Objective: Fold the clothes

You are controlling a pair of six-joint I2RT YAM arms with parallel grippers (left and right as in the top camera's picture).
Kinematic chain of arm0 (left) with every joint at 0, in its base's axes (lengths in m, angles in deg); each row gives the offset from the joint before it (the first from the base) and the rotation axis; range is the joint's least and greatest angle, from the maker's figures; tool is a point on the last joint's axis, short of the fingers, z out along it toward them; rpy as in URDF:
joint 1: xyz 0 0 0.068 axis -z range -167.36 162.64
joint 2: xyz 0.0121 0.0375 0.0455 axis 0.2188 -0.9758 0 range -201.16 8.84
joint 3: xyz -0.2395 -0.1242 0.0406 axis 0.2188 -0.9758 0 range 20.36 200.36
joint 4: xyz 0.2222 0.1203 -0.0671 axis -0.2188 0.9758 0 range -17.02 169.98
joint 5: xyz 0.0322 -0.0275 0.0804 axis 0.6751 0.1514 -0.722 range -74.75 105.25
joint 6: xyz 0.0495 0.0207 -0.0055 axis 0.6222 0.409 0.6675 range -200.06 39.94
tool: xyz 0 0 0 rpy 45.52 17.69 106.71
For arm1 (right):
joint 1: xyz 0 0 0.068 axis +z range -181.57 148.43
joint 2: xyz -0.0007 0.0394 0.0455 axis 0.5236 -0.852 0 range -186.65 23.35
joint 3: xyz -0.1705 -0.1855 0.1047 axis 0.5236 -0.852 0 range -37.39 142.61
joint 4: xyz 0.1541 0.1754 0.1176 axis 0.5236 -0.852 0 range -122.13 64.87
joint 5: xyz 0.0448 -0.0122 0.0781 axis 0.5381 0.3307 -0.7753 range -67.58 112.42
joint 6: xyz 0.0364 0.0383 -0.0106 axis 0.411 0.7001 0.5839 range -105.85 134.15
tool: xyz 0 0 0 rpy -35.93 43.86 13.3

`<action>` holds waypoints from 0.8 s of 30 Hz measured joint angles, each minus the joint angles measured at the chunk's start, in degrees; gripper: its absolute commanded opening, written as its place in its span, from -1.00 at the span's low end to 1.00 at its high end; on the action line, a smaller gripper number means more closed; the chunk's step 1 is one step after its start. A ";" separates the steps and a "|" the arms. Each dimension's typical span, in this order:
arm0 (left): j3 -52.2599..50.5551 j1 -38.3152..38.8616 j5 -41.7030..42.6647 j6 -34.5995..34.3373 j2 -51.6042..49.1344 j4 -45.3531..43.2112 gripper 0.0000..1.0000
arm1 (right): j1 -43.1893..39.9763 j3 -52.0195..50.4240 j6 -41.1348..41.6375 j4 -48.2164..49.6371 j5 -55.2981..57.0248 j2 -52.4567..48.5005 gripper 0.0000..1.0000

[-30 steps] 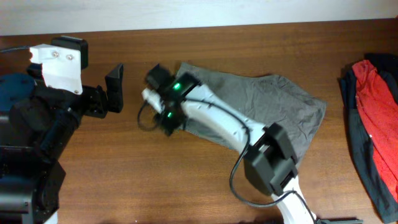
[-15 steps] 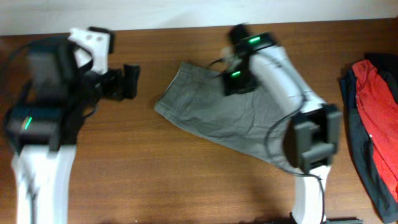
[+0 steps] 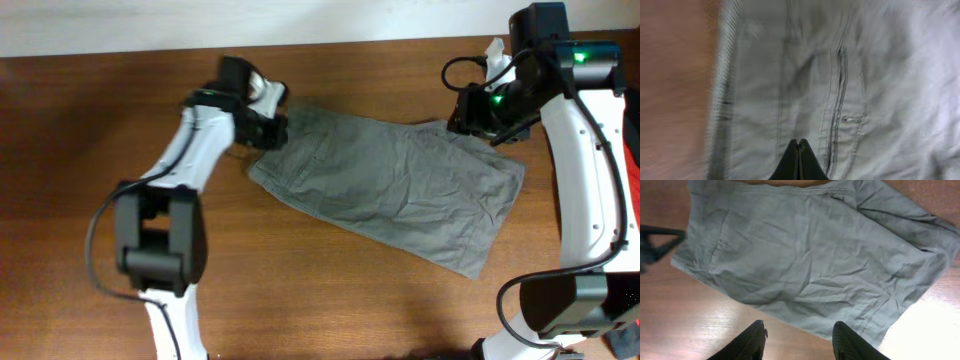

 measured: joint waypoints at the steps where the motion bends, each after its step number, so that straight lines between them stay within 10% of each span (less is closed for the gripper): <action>1: 0.00 0.98 -1.73 0.26 -1.03 0.74 -0.99 | 0.00 -0.02 0.00 -0.13 0.28 -0.04 -0.03; 15: -0.31 -5.86 -24.65 -11.19 -4.28 22.62 -0.99 | 0.00 -0.90 0.07 -0.22 5.77 -0.07 0.07; 18: -0.98 -10.67 -25.03 -12.04 -4.31 25.97 -0.99 | 0.04 -5.31 0.11 2.84 5.77 0.04 -0.66; 24: -1.44 -13.90 -20.31 -10.99 -4.17 25.62 -0.99 | 4.50 -25.79 0.66 21.70 -1.33 -0.28 -0.92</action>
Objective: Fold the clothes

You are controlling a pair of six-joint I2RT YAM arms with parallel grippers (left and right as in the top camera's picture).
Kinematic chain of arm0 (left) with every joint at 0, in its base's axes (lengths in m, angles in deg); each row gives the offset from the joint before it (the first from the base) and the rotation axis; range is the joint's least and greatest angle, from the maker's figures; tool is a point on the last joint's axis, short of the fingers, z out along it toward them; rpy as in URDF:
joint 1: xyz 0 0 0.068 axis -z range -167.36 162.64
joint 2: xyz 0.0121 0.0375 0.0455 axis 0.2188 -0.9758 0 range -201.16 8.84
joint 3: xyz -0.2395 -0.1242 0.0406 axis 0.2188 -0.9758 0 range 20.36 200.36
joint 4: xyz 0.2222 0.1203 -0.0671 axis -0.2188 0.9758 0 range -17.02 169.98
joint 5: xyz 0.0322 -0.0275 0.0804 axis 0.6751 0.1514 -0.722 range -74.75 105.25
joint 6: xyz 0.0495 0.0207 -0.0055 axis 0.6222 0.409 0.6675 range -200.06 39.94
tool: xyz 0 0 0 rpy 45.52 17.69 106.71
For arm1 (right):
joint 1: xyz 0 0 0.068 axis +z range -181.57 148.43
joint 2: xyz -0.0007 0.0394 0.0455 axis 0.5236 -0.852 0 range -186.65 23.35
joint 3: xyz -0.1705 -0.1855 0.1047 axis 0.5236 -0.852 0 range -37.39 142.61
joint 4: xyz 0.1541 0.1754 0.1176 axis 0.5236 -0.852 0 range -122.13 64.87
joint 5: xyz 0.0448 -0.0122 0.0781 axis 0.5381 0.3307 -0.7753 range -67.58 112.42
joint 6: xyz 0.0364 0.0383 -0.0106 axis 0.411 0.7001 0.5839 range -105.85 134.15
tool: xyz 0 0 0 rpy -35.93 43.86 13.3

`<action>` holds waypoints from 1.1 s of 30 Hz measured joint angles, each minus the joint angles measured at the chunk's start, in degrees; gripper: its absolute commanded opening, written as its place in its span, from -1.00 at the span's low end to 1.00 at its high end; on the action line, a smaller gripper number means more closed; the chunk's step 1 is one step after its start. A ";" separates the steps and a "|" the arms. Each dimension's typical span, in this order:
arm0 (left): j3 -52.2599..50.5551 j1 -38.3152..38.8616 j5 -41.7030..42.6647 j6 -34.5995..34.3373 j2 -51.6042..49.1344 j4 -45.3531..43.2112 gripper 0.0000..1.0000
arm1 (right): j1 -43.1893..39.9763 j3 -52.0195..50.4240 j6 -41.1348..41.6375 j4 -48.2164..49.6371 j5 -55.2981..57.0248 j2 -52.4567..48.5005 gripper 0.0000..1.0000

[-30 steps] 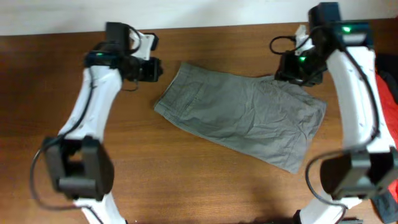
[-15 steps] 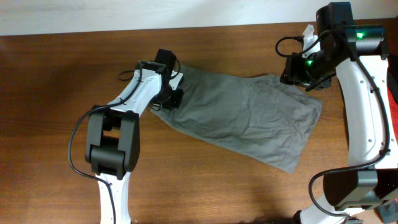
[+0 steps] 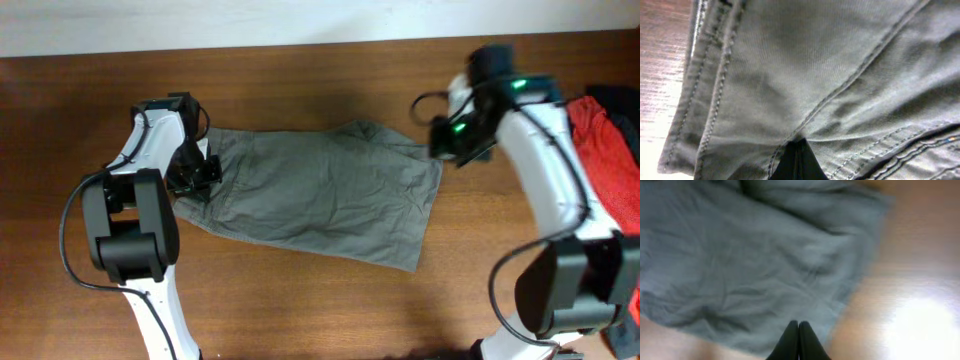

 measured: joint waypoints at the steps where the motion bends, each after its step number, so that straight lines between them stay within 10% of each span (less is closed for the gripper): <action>1: -0.07 0.00 0.07 0.68 0.00 -0.15 -0.99 | 1.27 -3.76 0.59 4.94 -0.68 -0.02 -0.92; 8: -0.63 1.55 0.50 5.14 0.76 -3.13 -0.99 | 2.19 -21.70 8.96 25.31 1.18 -0.46 -0.92; 23: 2.78 2.69 7.78 9.49 3.52 -1.64 -0.98 | -8.26 -20.11 2.67 17.22 5.66 -1.99 -0.92; 26: 4.20 2.78 10.32 9.90 9.60 -1.55 0.04 | -8.48 -16.13 -0.28 15.04 1.20 -0.15 -0.92; 29: 5.66 2.78 13.55 10.10 18.73 -5.11 -0.51 | -7.08 -14.73 -2.27 16.22 -2.12 1.73 -0.92; 33: 6.47 3.32 14.62 10.38 22.23 -9.33 -0.75 | -4.26 -17.11 -2.40 22.84 -3.23 0.02 -0.92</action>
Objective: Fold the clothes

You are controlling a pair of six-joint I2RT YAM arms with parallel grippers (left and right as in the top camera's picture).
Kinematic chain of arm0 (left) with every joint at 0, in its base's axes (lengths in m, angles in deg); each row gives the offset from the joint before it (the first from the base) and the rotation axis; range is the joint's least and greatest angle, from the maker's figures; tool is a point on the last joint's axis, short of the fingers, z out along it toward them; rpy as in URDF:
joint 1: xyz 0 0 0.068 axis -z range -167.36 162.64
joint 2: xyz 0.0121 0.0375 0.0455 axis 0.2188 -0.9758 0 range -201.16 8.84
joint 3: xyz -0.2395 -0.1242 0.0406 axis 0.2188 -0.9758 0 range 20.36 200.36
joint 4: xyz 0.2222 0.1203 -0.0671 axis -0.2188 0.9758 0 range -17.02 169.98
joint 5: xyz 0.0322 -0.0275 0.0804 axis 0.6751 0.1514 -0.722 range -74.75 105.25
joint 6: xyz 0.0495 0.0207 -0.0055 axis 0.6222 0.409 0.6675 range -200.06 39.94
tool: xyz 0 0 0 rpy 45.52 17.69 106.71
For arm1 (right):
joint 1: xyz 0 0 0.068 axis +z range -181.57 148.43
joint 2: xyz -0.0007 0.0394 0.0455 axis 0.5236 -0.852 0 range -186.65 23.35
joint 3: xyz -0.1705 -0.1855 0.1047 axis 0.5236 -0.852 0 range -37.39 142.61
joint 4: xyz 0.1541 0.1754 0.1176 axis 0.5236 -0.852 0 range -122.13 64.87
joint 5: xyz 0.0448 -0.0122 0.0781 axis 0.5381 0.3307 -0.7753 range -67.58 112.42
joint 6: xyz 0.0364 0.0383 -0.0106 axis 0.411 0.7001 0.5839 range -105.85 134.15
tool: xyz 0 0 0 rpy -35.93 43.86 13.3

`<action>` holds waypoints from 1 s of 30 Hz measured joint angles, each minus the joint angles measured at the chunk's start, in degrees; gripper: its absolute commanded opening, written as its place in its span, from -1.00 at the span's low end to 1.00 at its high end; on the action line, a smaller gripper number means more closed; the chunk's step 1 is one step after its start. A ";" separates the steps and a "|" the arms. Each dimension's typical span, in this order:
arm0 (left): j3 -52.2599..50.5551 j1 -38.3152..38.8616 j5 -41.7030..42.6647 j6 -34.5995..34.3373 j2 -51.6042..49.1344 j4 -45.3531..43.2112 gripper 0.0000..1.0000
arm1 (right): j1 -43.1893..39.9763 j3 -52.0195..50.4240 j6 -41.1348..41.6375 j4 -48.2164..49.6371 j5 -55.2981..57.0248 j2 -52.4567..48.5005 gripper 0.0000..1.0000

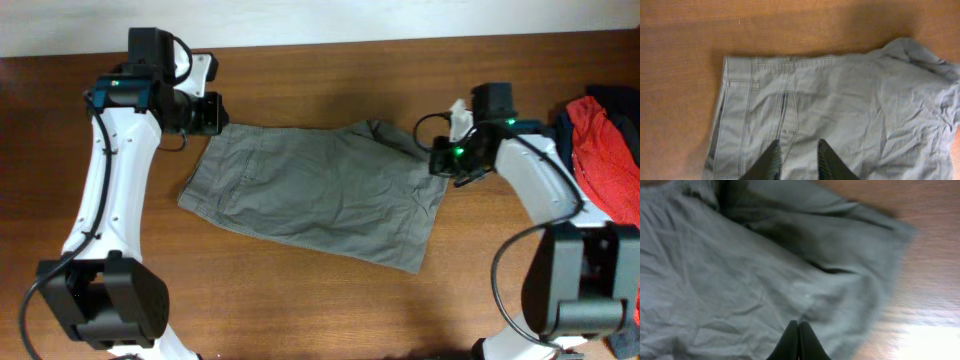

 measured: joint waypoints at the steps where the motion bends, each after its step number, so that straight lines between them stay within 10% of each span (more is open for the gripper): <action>1: -0.15 0.42 -0.04 0.11 -0.22 -0.57 -0.90 | 0.72 -0.59 0.28 1.18 -0.02 -1.31 -0.92; 15: -2.93 9.51 -9.35 0.42 -5.40 -0.28 -0.74 | -3.39 0.35 5.79 3.43 9.70 -9.81 -0.89; 17: -2.95 9.44 -9.79 0.46 -5.40 -0.28 -0.18 | -5.33 1.60 5.27 1.25 9.79 -10.29 -0.88; 18: -2.95 9.40 -10.01 0.15 -5.40 -0.31 0.70 | -5.86 2.51 4.61 -0.81 9.68 -10.45 -0.87; 21: -2.97 9.40 -10.34 0.39 -5.40 0.17 0.74 | -6.10 6.08 2.14 -7.19 7.89 -10.45 -0.84; 26: -3.02 9.40 -11.47 0.68 -5.40 2.82 0.09 | -6.10 12.24 -0.39 -15.43 3.17 -8.48 -0.71; 30: -3.04 9.40 -14.08 0.44 -6.25 8.20 0.39 | -5.86 13.16 -1.20 -20.96 0.79 -4.90 -0.41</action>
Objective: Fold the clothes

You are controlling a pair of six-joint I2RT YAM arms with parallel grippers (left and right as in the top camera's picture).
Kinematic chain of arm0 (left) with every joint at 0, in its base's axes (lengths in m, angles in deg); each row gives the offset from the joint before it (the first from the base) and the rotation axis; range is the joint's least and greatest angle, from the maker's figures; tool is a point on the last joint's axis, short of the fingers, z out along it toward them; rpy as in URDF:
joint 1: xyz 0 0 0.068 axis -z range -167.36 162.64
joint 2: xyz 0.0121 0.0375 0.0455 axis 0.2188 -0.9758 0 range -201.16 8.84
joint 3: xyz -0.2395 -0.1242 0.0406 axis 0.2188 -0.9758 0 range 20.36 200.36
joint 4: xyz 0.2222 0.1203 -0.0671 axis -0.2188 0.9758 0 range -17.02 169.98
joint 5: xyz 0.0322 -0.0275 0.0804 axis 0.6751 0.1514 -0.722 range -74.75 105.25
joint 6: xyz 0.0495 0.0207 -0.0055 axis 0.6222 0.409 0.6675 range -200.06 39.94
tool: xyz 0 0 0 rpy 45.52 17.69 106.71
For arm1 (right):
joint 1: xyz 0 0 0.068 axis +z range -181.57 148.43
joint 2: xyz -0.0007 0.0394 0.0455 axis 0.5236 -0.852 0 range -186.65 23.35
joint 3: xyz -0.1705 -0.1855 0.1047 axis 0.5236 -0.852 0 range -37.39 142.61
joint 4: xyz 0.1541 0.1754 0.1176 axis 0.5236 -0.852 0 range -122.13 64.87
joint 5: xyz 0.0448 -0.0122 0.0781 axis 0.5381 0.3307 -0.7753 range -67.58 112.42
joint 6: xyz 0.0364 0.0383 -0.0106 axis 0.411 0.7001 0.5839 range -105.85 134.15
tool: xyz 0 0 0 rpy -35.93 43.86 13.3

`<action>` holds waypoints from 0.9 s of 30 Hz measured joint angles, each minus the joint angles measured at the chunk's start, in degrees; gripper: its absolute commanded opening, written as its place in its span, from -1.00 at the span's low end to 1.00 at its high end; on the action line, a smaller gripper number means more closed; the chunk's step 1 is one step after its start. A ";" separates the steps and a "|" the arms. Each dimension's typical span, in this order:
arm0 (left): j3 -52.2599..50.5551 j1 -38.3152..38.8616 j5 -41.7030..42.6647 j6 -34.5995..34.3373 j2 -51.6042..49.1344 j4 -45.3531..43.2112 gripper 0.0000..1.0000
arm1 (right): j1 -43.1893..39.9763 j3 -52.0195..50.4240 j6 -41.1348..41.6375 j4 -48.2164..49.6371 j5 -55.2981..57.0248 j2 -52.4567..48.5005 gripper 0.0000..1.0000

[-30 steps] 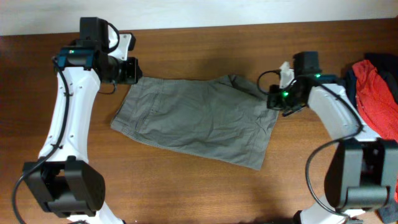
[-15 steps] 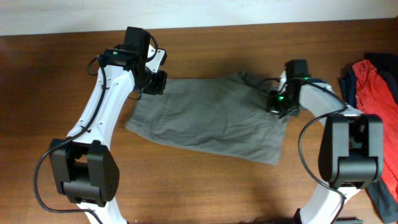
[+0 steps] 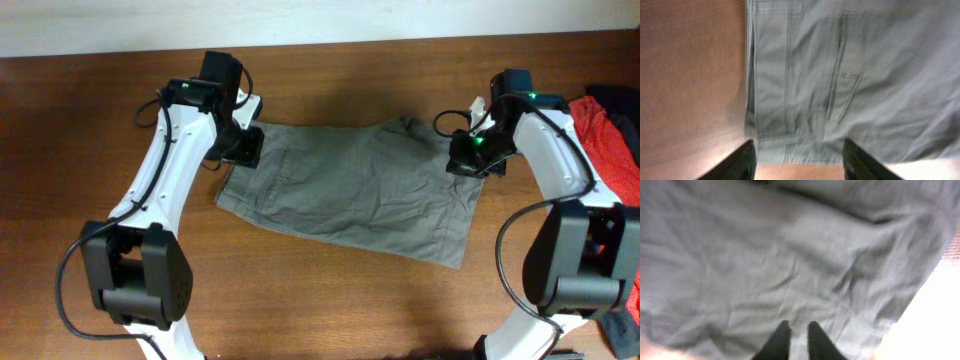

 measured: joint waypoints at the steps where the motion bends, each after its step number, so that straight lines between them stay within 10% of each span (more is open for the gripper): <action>1: -0.09 0.00 -0.57 -0.13 -0.39 0.28 0.33 | 0.04 0.07 -0.48 -0.74 -0.17 0.28 -0.38; 7: -0.39 -0.94 -2.32 -0.20 -4.74 -3.54 -0.81 | 0.66 -1.38 -1.18 -1.46 -0.98 0.46 -0.56; 10: -0.39 -1.29 -2.71 -0.11 -8.76 -3.06 -0.45 | 3.17 -3.96 -1.14 -1.49 -1.03 0.48 -0.53; 17: -1.03 -4.72 -1.49 -1.86 -14.14 -5.35 -0.13 | 8.94 -7.28 -1.25 2.16 -1.25 0.48 0.25; 23: -1.05 -10.56 9.81 -0.55 -14.14 -9.86 0.86 | 9.97 -10.12 -0.98 7.39 -1.20 0.48 0.31; 27: -1.05 -11.80 16.06 0.11 -14.40 -10.43 0.98 | 10.12 -15.85 1.51 13.79 -0.92 0.48 0.31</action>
